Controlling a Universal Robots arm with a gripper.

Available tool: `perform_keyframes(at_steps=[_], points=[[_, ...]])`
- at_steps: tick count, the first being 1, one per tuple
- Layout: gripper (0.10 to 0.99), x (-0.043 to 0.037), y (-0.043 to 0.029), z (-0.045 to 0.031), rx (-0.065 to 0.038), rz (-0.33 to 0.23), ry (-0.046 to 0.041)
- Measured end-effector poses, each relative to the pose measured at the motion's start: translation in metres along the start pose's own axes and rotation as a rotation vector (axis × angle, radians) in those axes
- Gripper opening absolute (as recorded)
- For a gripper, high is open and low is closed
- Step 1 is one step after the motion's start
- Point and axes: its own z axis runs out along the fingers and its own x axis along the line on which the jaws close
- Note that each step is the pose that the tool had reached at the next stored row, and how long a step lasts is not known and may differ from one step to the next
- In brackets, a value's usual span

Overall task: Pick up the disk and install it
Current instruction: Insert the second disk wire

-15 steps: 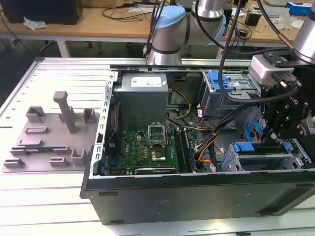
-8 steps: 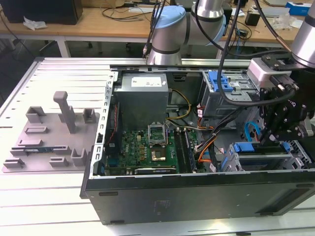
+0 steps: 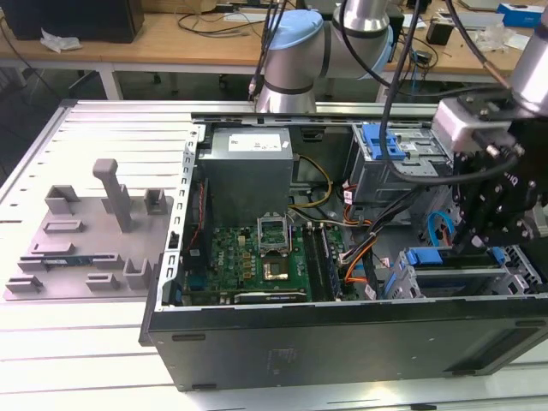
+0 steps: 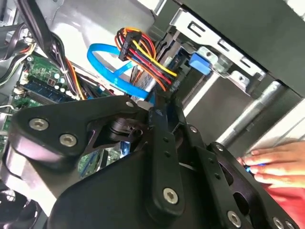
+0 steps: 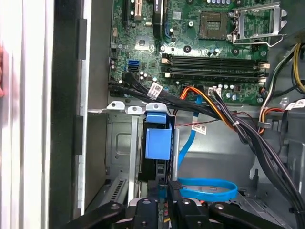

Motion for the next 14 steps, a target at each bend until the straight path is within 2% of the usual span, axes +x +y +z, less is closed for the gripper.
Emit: perform_keyframes(at_steps=[1,3,5,7,9,10,11,12,14], points=[[0.235,0.0004,-0.0002,-0.0070,0.000,0.000,-0.0002],[0.235,0.0008,-0.0003,-0.0153,0.000,0.000,0.0001],[0.235,0.0014,-0.0006,-0.0281,0.000,0.000,0.0001],[0.235,0.0017,0.0000,-0.0355,0.000,0.000,0.0012],[0.220,0.0016,0.0036,-0.0396,0.000,0.000,0.0030],[0.153,0.0017,0.0053,-0.0408,0.000,0.000,0.0035],[0.153,0.0017,0.0062,-0.0417,0.000,0.000,0.0037],[0.106,0.0017,0.0067,-0.0428,0.000,0.000,0.0037],[0.106,0.0017,0.0067,-0.0439,0.000,0.000,0.0033]])
